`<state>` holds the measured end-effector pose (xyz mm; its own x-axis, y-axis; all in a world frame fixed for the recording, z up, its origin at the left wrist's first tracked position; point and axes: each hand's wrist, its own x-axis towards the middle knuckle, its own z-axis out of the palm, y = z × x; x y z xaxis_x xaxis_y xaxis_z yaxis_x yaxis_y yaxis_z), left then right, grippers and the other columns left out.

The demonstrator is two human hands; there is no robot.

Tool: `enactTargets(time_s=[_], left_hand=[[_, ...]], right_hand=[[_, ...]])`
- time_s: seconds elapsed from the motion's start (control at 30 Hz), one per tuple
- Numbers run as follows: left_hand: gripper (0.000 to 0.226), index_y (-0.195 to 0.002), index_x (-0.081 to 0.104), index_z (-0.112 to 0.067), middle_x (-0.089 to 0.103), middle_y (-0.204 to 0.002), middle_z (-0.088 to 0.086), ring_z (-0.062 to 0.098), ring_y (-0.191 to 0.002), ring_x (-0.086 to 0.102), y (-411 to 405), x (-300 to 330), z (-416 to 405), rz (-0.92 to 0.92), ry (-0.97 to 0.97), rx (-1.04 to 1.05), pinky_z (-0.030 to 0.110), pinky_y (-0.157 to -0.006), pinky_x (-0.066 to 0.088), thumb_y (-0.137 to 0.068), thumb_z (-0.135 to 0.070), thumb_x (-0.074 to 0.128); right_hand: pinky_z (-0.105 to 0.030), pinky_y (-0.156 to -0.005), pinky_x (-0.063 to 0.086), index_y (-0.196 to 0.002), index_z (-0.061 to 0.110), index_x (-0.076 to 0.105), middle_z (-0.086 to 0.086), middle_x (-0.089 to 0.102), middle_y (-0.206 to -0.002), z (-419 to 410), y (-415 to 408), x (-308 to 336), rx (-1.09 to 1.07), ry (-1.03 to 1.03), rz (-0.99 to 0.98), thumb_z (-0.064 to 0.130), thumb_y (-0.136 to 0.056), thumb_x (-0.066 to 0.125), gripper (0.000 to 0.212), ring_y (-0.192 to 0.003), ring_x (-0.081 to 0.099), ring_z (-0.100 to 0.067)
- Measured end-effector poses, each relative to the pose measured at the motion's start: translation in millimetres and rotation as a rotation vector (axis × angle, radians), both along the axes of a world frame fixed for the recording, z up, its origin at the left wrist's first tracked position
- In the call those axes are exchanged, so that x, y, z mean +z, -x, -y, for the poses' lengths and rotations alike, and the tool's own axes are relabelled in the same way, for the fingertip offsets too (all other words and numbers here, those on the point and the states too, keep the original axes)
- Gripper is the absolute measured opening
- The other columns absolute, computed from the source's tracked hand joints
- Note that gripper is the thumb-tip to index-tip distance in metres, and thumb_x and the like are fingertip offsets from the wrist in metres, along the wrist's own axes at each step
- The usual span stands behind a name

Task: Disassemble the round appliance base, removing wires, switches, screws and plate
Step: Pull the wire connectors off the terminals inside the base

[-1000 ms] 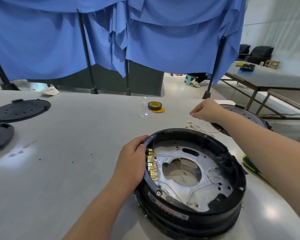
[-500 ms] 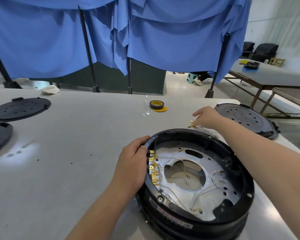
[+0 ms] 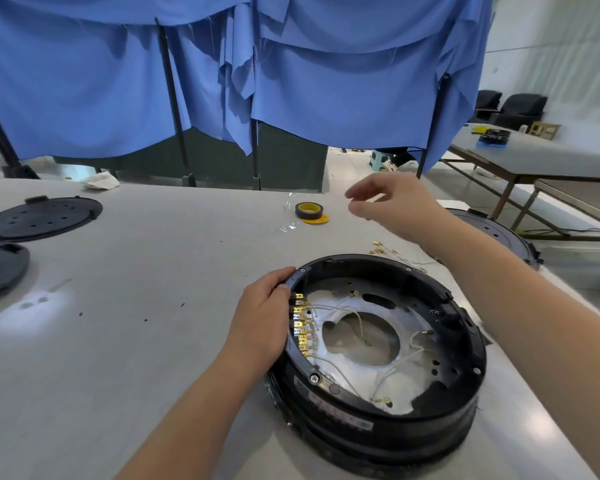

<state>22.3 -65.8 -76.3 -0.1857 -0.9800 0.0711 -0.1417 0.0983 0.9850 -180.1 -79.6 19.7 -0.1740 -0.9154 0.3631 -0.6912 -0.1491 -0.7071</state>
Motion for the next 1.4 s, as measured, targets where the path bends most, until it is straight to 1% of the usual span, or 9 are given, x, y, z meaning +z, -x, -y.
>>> enactTargets(time_s=[0.1,0.2,0.3,0.5,0.7,0.87,1.13,1.3,1.4], left_hand=[[0.035,-0.117,0.067,-0.018,0.069,-0.112,-0.004,0.014,-0.107,0.061,-0.1,-0.2,0.5,-0.002,0.01,0.001,0.032,-0.096,0.047,-0.092,-0.007,0.044],[0.036,-0.112,0.069,-0.019,0.071,-0.106,-0.005,0.014,-0.103,0.064,0.2,1.0,0.2,-0.009,0.018,-0.013,0.034,-0.094,0.049,-0.091,-0.006,0.043],[0.037,-0.114,0.068,-0.017,0.07,-0.108,-0.002,0.015,-0.104,0.063,0.3,1.6,0.0,-0.01,0.02,-0.017,0.036,-0.095,0.049,-0.091,-0.005,0.042],[0.037,-0.116,0.066,-0.017,0.069,-0.112,-0.001,0.015,-0.106,0.062,-0.3,2.4,-1.2,0.005,0.041,-0.028,0.037,-0.097,0.048,-0.093,-0.006,0.04],[0.038,-0.123,0.063,-0.013,0.066,-0.118,0.002,0.016,-0.112,0.06,-0.1,2.7,-0.9,0.02,0.04,-0.014,0.036,-0.101,0.046,-0.094,-0.004,0.04],[0.037,-0.123,0.063,-0.015,0.066,-0.119,0.001,0.016,-0.112,0.059,0.1,3.5,-1.5,0.013,0.033,-0.017,0.037,-0.102,0.045,-0.094,-0.007,0.041],[0.037,-0.121,0.064,-0.014,0.067,-0.115,0.001,0.016,-0.109,0.061,0.3,1.8,0.2,0.01,0.042,-0.008,0.035,-0.099,0.047,-0.093,-0.005,0.041],[0.036,-0.113,0.067,-0.018,0.068,-0.096,-0.015,0.004,-0.096,0.063,0.3,1.7,0.4,0.001,0.057,-0.019,0.02,-0.08,0.047,-0.093,-0.004,0.041],[0.04,-0.095,0.07,-0.029,0.07,-0.079,-0.024,-0.007,-0.082,0.064,-0.4,3.0,-0.4,-0.011,0.059,-0.029,0.009,-0.067,0.047,-0.092,-0.002,0.041]], right_hand=[[-0.002,-0.059,0.043,-0.087,0.028,0.071,0.011,0.069,-0.084,-19.8,-27.9,-1.2,0.187,-0.1,-0.094,0.023,-0.082,0.071,0.007,-0.065,0.059,0.01],[-0.011,-0.067,0.049,-0.084,0.027,0.072,0.013,0.07,-0.08,-30.4,-44.0,-13.6,0.271,-0.245,-0.231,0.027,-0.081,0.071,0.003,-0.069,0.06,0.008],[-0.015,-0.062,0.044,-0.084,0.027,0.072,0.015,0.067,-0.075,-32.5,-52.1,-31.9,0.263,-0.324,-0.277,0.026,-0.081,0.07,0.004,-0.067,0.06,0.004],[-0.01,-0.056,0.046,-0.088,0.025,0.074,0.011,0.07,-0.075,-34.5,-56.4,-52.7,0.302,-0.324,-0.143,0.026,-0.081,0.071,0.007,-0.063,0.061,0.004],[-0.024,-0.062,0.053,-0.077,0.029,0.071,0.019,0.066,-0.06,-32.8,-52.5,-59.5,0.323,-0.307,-0.098,0.027,-0.078,0.074,0.004,-0.053,0.057,0.005],[-0.009,-0.049,0.039,-0.074,0.033,0.071,0.021,0.065,-0.058,-32.2,-53.9,-64.1,0.339,-0.287,-0.096,0.03,-0.077,0.073,0.005,-0.05,0.054,0.006],[-0.007,-0.048,0.04,-0.071,0.034,0.072,0.018,0.067,-0.061,-32.5,-54.9,-65.9,0.33,-0.278,-0.06,0.028,-0.077,0.073,0.008,-0.053,0.057,0.007],[-0.007,-0.051,0.042,-0.066,0.034,0.07,0.016,0.069,-0.063,-32.4,-55.3,-65.2,0.307,-0.279,-0.075,0.029,-0.076,0.074,0.012,-0.057,0.061,0.006],[-0.011,-0.054,0.045,-0.07,0.032,0.072,0.014,0.07,-0.065,-32.6,-53.8,-64.3,0.298,-0.279,-0.088,0.029,-0.076,0.074,0.007,-0.057,0.062,0.004]])
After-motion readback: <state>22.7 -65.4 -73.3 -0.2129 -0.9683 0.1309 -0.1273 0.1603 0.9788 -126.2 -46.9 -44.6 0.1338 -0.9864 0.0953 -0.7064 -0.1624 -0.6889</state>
